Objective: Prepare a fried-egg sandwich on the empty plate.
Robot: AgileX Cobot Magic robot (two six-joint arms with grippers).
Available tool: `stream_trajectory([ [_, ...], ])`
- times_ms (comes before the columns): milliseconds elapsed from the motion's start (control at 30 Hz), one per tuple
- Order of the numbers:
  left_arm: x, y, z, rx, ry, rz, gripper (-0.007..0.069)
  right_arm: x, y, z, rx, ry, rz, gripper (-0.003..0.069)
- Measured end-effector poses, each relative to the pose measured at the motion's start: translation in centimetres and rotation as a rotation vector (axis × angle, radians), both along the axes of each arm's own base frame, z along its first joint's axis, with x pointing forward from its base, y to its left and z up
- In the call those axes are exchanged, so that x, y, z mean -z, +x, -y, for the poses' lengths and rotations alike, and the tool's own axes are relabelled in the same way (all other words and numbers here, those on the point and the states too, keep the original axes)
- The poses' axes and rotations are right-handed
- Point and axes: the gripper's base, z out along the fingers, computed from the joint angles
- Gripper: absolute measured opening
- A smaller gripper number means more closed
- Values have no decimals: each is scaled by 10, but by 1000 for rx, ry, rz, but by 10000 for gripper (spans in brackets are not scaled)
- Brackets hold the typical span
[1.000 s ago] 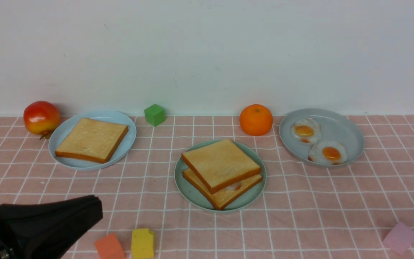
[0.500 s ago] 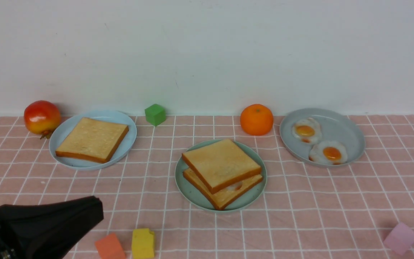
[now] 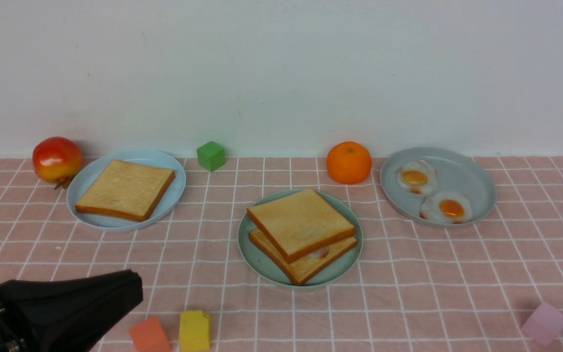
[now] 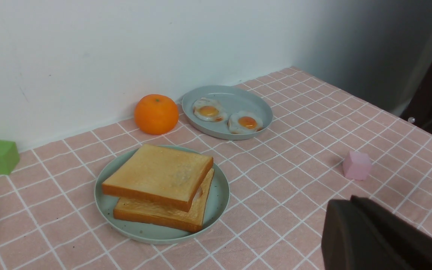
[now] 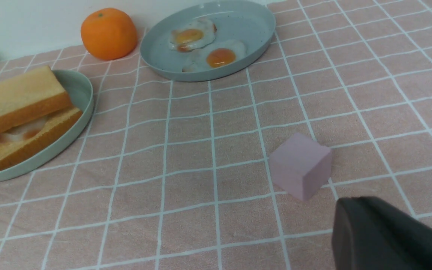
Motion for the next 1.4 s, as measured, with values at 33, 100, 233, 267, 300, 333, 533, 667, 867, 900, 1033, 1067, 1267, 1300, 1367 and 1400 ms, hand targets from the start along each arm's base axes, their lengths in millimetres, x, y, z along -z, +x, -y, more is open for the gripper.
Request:
stream_trajectory([
  [33, 0, 0, 0, 0, 0, 0, 1, 0, 0, 0, 0, 0, 0, 36],
  [100, 0, 0, 0, 0, 0, 0, 3, 0, 0, 0, 0, 0, 0, 39],
  [233, 0, 0, 0, 0, 0, 0, 4, 0, 0, 0, 0, 0, 0, 46],
  [267, 0, 0, 0, 0, 1, 1, 4, 0, 0, 0, 0, 0, 0, 47],
  [300, 0, 0, 0, 0, 1, 1, 4, 0, 0, 0, 0, 0, 0, 49],
  [333, 0, 0, 0, 0, 1, 1, 4, 0, 0, 0, 0, 0, 0, 49],
  [533, 0, 0, 0, 0, 1, 1, 4, 0, 0, 0, 0, 0, 0, 56],
  [667, 0, 0, 0, 0, 0, 3, 4, 0, 0, 0, 0, 0, 0, 59],
  [867, 8, -2, -25, -175, -52, 34, -13, 0, 0, 0, 0, 0, 0, 67],
  [900, 18, -5, -35, -261, -80, 25, -13, 0, 0, 0, 0, 0, 0, 69],
  [1033, 60, -20, -60, -493, -146, 7, -13, 0, 0, 0, 0, -2, 0, 74],
  [1067, 76, -23, -64, -554, -140, -11, -13, 0, 0, 0, 0, -3, 0, 74],
  [1267, 130, -29, -72, -689, -60, -179, -13, 0, 0, 0, 0, -3, 1, 78],
  [1300, 135, -30, -72, -697, -47, -216, -13, 0, 0, 0, 0, -3, 1, 80],
  [1367, 137, -30, -72, -697, -46, -230, -13, 0, 0, 0, 0, -3, 1, 83],
  [1400, 137, -30, -72, -697, -48, -232, -13, 0, 0, 0, 0, -3, 1, 83],
])
